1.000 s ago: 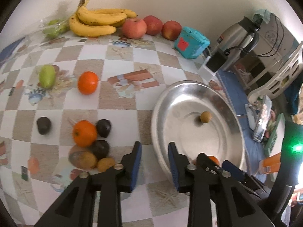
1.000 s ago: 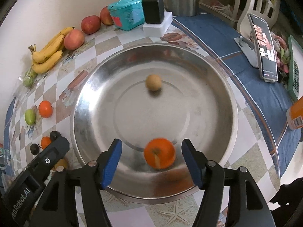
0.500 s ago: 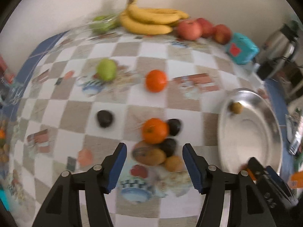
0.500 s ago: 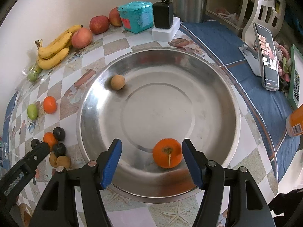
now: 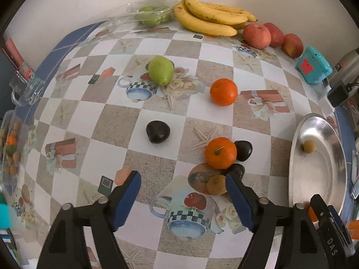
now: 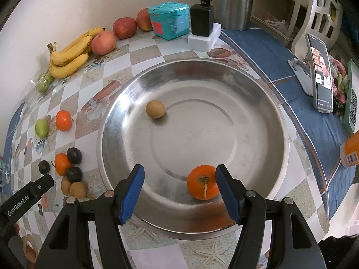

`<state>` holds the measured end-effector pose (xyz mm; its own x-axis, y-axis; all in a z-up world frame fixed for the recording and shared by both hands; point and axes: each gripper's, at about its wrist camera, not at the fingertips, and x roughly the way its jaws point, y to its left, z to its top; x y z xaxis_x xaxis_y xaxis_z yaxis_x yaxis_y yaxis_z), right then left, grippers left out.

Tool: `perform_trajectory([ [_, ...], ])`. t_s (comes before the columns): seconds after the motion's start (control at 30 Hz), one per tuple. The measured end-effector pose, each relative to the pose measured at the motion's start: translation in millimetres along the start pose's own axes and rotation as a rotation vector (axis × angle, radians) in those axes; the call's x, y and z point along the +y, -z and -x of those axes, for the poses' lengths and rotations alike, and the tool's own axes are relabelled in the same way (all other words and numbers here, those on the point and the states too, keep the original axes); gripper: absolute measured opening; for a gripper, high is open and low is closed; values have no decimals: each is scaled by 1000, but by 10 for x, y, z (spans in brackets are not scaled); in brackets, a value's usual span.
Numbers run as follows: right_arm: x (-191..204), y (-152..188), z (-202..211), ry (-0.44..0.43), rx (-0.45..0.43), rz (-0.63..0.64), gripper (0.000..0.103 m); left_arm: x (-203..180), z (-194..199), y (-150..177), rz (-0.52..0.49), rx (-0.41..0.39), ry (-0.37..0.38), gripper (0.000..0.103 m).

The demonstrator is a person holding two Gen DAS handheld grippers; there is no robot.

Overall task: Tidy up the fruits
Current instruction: 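Move the right gripper back to the fruit pile toward a brown kiwi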

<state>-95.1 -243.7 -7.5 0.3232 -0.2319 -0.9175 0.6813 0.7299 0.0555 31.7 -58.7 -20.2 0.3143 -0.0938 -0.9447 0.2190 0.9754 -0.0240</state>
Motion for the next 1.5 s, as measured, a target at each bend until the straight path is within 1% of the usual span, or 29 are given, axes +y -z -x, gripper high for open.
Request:
perform_trajectory([
  [0.03,19,0,0,-3,-1,10,67,16,-9,0,4,1,-8,88],
  [0.07,32,0,2,-8,-2,17,70,34,-15,3,7,1,-21,93],
  [0.1,44,-1,6,-14,-4,22,75,51,-18,6,8,-2,-37,97],
  [0.17,68,-3,26,-42,-19,31,82,84,-20,7,10,-12,-61,101],
  [0.2,85,-5,44,-66,-29,36,84,102,-18,6,9,-16,-68,102],
  [0.27,129,-3,67,-82,-44,52,84,136,-18,5,10,-23,-69,103],
  [0.33,185,8,72,-76,-52,77,91,157,-19,4,9,-22,-50,103],
  [0.37,206,15,71,-76,-54,85,96,162,-20,3,8,-19,-40,103],
  [0.47,242,32,77,-101,-58,88,96,174,-5,0,6,-19,-23,103],
  [0.57,262,44,102,-107,-76,93,96,186,32,-7,-1,-30,-14,103],
  [0.67,280,46,128,-117,-94,96,96,208,78,-15,-22,-49,-26,103],
  [0.77,321,42,186,-156,-118,98,96,237,107,-23,-49,-63,-38,103],
  [0.87,435,52,219,-161,-134,142,96,290,156,-47,-61,-87,-55,103],
  [1.07,657,96,230,-199,-130,213,96,445,263,-106,-87,-147,-116,103],
  [1.13,715,96,234,-224,-124,214,96,548,283,-135,-67,-155,-131,103],
  [1.23,787,94,238,-262,-110,205,96,741,304,-172,-4,-160,-147,103],
  [1.37,907,91,245,-299,-92,189,96,1000,301,-196,100,-151,-117,103],
  [1.5,1076,109,265,-305,-101,226,96,1107,272,-198,144,-137,-100,103],
])
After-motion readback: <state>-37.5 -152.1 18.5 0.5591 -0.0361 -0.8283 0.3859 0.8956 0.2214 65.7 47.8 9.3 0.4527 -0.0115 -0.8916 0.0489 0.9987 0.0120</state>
